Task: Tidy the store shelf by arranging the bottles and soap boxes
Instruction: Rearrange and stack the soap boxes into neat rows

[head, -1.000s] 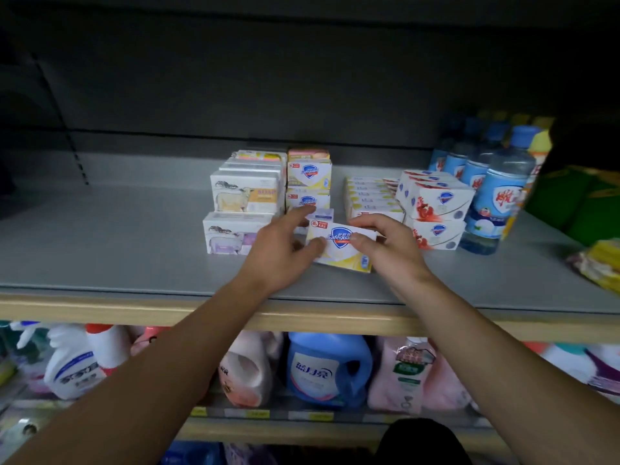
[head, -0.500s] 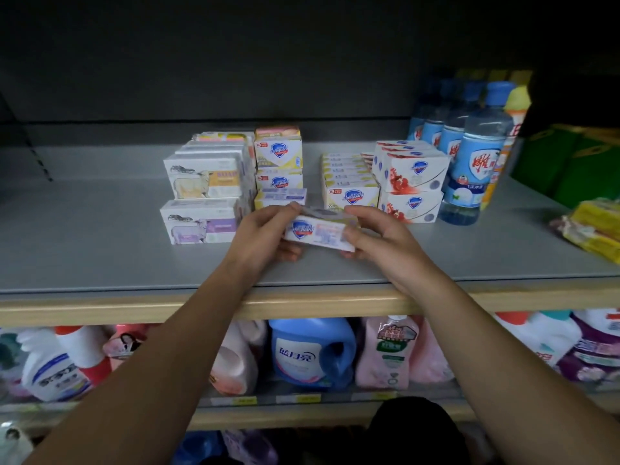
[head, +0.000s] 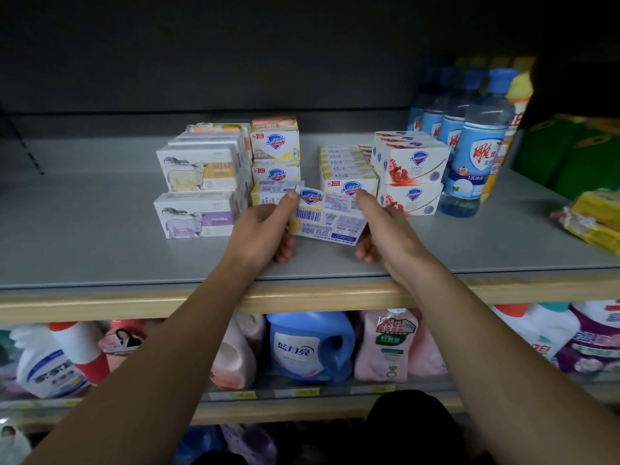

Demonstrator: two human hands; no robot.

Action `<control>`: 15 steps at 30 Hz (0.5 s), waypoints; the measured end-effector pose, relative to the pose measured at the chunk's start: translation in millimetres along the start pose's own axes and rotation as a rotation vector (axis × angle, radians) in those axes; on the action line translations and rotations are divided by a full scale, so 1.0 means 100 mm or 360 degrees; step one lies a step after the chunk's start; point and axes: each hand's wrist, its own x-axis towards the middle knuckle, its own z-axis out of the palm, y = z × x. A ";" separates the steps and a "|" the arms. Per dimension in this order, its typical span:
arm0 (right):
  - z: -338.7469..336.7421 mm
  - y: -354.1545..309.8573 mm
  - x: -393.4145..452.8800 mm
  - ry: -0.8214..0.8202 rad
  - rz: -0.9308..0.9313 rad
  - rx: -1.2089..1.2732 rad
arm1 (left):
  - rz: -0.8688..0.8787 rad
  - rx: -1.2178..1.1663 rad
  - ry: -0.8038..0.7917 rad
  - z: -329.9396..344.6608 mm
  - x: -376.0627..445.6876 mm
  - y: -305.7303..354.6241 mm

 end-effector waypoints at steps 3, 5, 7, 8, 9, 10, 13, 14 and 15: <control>-0.03 0.03 0.00 0.0001 -0.0030 0.0193 | 0.0106 -0.0008 -0.0104 -0.01 0.00 -0.02; -0.06 0.10 0.01 -0.0058 -0.0120 0.0299 | 0.0160 -0.0033 -0.0136 -0.01 -0.01 -0.03; -0.10 0.14 -0.01 -0.0126 -0.0245 0.0298 | 0.0189 -0.0046 -0.0125 0.00 0.00 -0.03; -0.11 0.15 -0.03 -0.0141 -0.0315 0.0239 | 0.0188 -0.0049 -0.0102 0.01 0.01 -0.03; -0.12 0.15 -0.05 -0.0148 -0.0382 0.0144 | 0.0172 -0.0062 -0.0073 0.02 0.01 -0.03; -0.11 0.15 -0.07 -0.0158 -0.0436 0.0047 | 0.0151 -0.0078 -0.0051 0.02 0.01 -0.02; -0.09 0.17 -0.07 -0.0193 -0.0496 -0.0144 | 0.0120 -0.0070 -0.0031 0.02 0.00 -0.03; -0.07 0.18 -0.07 -0.0201 -0.0502 -0.0179 | 0.0119 -0.0077 -0.0025 0.01 0.00 -0.02; -0.06 0.18 -0.08 -0.0207 -0.0504 -0.0196 | 0.0108 -0.0109 -0.0016 0.01 -0.01 -0.02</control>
